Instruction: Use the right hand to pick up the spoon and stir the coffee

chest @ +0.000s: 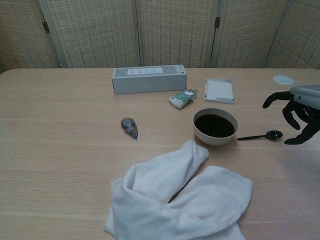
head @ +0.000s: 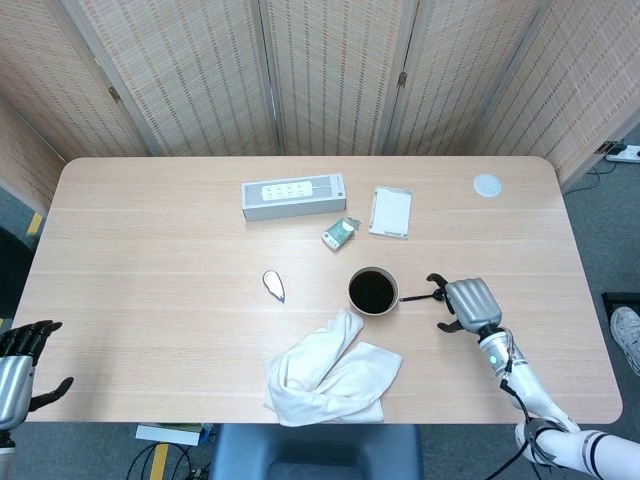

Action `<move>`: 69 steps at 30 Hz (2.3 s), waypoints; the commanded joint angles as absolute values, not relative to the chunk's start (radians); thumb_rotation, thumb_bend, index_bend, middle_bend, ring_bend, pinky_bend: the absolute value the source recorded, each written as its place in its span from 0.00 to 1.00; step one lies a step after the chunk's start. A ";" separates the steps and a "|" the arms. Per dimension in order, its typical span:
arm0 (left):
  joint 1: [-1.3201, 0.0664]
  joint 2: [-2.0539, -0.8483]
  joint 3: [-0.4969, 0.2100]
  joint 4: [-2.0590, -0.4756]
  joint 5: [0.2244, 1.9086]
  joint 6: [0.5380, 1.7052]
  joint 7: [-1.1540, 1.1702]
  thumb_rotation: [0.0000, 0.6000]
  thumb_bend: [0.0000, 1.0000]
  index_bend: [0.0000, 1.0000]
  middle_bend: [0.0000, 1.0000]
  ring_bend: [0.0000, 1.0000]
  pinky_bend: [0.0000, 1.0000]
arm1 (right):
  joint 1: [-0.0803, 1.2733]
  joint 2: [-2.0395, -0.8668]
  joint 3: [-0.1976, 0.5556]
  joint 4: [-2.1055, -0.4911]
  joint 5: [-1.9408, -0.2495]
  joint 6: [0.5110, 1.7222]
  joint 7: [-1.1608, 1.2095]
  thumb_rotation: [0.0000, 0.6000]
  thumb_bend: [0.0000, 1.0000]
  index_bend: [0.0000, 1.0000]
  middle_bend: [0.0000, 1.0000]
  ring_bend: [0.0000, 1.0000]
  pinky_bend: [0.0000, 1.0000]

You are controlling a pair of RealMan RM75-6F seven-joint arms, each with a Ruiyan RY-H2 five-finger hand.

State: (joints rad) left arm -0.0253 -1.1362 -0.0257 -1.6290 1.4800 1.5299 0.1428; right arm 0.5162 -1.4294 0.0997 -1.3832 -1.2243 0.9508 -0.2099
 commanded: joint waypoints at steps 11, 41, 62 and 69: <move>-0.021 -1.139 -0.023 -1.623 1.478 1.530 0.139 1.00 0.21 0.22 0.21 0.19 0.19 | 0.587 -1.585 0.111 -1.197 -1.195 0.856 -0.205 1.00 0.23 0.39 0.95 1.00 1.00; -0.019 -1.143 -0.024 -1.617 1.472 1.523 0.138 1.00 0.21 0.22 0.21 0.19 0.19 | 0.652 -1.696 0.091 -0.979 -1.258 0.819 -0.261 1.00 0.34 0.47 0.97 1.00 1.00; -0.017 -1.147 -0.022 -1.608 1.471 1.520 0.130 1.00 0.22 0.22 0.21 0.19 0.19 | 0.651 -1.773 0.106 -0.908 -1.238 0.862 -0.370 1.00 0.26 0.51 0.98 1.00 1.00; -0.016 -1.148 -0.022 -1.600 1.471 1.520 0.124 1.00 0.21 0.22 0.21 0.19 0.19 | 0.659 -1.790 0.110 -0.893 -1.234 0.850 -0.387 1.00 0.26 0.52 0.98 1.00 1.00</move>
State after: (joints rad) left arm -0.0162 -1.1479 -0.0225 -1.6001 1.4705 1.5201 0.1238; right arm 0.6576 -1.7891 0.1100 -0.8943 -1.2348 0.8518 -0.3861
